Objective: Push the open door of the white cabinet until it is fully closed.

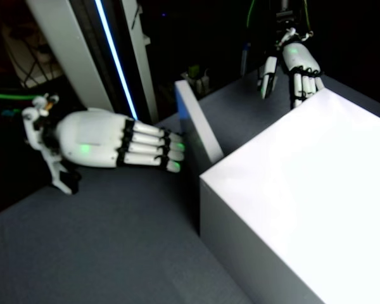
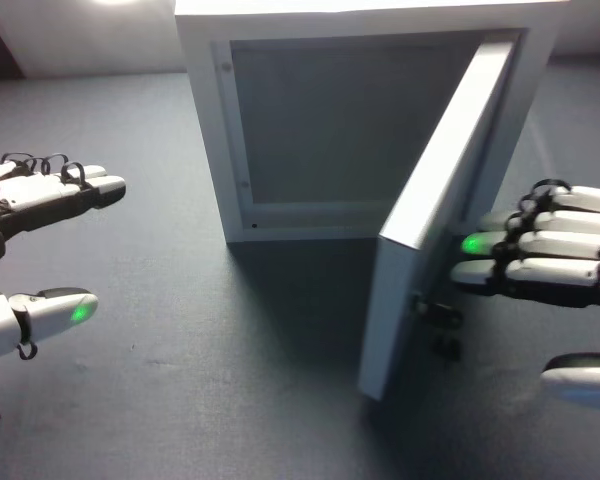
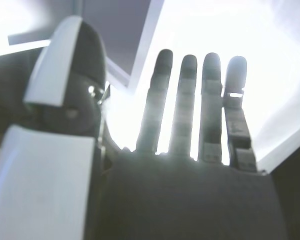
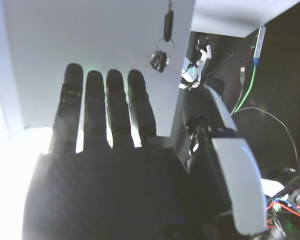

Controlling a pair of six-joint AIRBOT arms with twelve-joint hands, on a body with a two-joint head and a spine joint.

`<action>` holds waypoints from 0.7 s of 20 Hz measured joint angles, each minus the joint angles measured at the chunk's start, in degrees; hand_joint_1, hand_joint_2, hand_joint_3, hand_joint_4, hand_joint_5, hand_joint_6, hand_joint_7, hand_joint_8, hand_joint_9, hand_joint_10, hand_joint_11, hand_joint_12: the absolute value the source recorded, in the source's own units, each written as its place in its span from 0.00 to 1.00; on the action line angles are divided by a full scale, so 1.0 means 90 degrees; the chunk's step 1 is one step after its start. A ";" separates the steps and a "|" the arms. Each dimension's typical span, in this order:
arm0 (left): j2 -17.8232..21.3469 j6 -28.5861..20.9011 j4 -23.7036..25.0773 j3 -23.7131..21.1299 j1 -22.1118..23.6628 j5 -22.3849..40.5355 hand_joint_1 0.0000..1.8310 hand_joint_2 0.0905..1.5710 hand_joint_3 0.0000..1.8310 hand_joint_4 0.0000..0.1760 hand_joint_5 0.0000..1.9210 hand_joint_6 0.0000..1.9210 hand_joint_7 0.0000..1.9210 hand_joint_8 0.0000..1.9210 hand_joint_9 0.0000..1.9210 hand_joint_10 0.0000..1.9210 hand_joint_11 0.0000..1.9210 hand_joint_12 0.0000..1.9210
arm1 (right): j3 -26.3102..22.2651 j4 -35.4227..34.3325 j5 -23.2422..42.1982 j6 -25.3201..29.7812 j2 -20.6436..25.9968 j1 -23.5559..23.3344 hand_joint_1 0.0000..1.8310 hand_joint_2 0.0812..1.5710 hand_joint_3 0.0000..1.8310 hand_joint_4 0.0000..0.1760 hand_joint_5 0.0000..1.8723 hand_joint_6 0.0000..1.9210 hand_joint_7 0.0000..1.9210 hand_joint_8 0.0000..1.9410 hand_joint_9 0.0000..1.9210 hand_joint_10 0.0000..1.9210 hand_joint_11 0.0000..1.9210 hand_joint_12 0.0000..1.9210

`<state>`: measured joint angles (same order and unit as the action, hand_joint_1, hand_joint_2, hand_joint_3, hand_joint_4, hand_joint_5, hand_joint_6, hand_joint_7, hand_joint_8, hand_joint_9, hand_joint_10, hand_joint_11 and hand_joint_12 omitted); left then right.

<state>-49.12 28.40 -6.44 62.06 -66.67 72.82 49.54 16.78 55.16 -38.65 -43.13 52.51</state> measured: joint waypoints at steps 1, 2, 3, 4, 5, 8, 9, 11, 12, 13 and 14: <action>0.0000 -0.0002 -0.0015 0.0000 0.0000 0.0007 0.29 0.80 0.00 0.00 0.13 0.00 0.10 0.00 0.12 0.00 0.00 0.55 | 0.0034 0.0061 -0.0024 0.0029 -0.0070 -0.0056 0.10 0.88 0.00 0.00 0.14 0.03 0.11 0.00 0.08 0.05 0.00 0.58; 0.0000 0.0000 -0.0019 0.0000 0.0000 0.0010 0.29 0.80 0.00 0.00 0.12 0.00 0.10 0.00 0.12 0.00 0.00 0.55 | 0.0070 0.0134 -0.0063 0.0039 -0.0119 -0.0119 0.09 0.88 0.00 0.00 0.13 0.03 0.11 0.00 0.07 0.06 0.00 0.58; 0.0000 -0.0002 -0.0017 0.0000 0.0000 0.0010 0.31 0.80 0.00 0.00 0.13 0.00 0.10 0.00 0.12 0.00 0.00 0.55 | 0.0085 0.0134 -0.0073 0.0058 -0.0172 -0.0153 0.10 0.87 0.00 0.00 0.13 0.04 0.11 0.00 0.05 0.09 0.00 0.56; 0.0000 -0.0002 -0.0019 -0.0007 0.0000 0.0015 0.31 0.80 0.00 0.00 0.13 0.00 0.10 0.00 0.12 0.00 0.00 0.54 | 0.0121 0.0168 -0.0109 0.0068 -0.0223 -0.0219 0.12 0.86 0.00 0.00 0.11 0.08 0.12 0.00 0.03 0.17 0.00 0.55; 0.0000 -0.0002 -0.0019 -0.0007 0.0000 0.0012 0.31 0.80 0.00 0.00 0.13 0.00 0.10 0.00 0.13 0.00 0.00 0.55 | 0.0141 0.0175 -0.0119 0.0070 -0.0265 -0.0265 0.13 0.86 0.00 0.00 0.12 0.09 0.12 0.00 0.00 0.21 0.00 0.56; 0.0000 -0.0002 -0.0034 -0.0007 0.0000 0.0029 0.30 0.80 0.00 0.00 0.13 0.00 0.11 0.00 0.13 0.00 0.00 0.56 | 0.0219 0.0306 -0.0160 0.0136 -0.0410 -0.0435 0.06 0.88 0.00 0.00 0.07 0.20 0.13 0.00 0.00 0.28 0.00 0.61; 0.0000 -0.0002 -0.0034 -0.0007 -0.0019 0.0068 0.31 0.80 0.00 0.00 0.13 0.00 0.10 0.00 0.13 0.00 0.00 0.57 | 0.0255 0.0362 -0.0187 0.0180 -0.0481 -0.0508 0.06 0.89 0.00 0.00 0.03 0.25 0.11 0.00 0.00 0.24 0.00 0.54; 0.0000 -0.0005 -0.0063 -0.0012 -0.0066 0.0129 0.31 0.80 0.00 0.00 0.13 0.00 0.11 0.00 0.13 0.00 0.00 0.58 | 0.0323 0.0495 -0.0265 0.0255 -0.0631 -0.0661 0.10 0.88 0.00 0.00 0.01 0.29 0.10 0.00 0.00 0.21 0.00 0.39; 0.0000 -0.0002 -0.0085 -0.0012 -0.0092 0.0143 0.31 0.79 0.00 0.00 0.13 0.00 0.11 0.00 0.13 0.00 0.00 0.58 | 0.0374 0.0566 -0.0289 0.0296 -0.0714 -0.0731 0.10 0.88 0.00 0.00 0.00 0.29 0.10 0.00 0.00 0.20 0.00 0.34; 0.0000 -0.0002 -0.0119 -0.0012 -0.0092 0.0151 0.31 0.80 0.00 0.00 0.12 0.00 0.10 0.00 0.13 0.00 0.00 0.57 | 0.0398 0.0597 -0.0316 0.0313 -0.0777 -0.0772 0.07 0.88 0.00 0.00 0.00 0.26 0.09 0.00 0.00 0.18 0.00 0.30; 0.0000 -0.0005 -0.0131 -0.0012 -0.0092 0.0153 0.31 0.80 0.00 0.00 0.12 0.00 0.10 0.00 0.13 0.00 0.00 0.56 | 0.0413 0.0610 -0.0355 0.0323 -0.0831 -0.0818 0.07 0.87 0.00 0.00 0.00 0.25 0.08 0.00 0.00 0.17 0.00 0.29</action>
<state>-49.12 28.36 -7.62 61.95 -67.51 74.19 53.25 22.26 51.96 -35.75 -50.61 45.15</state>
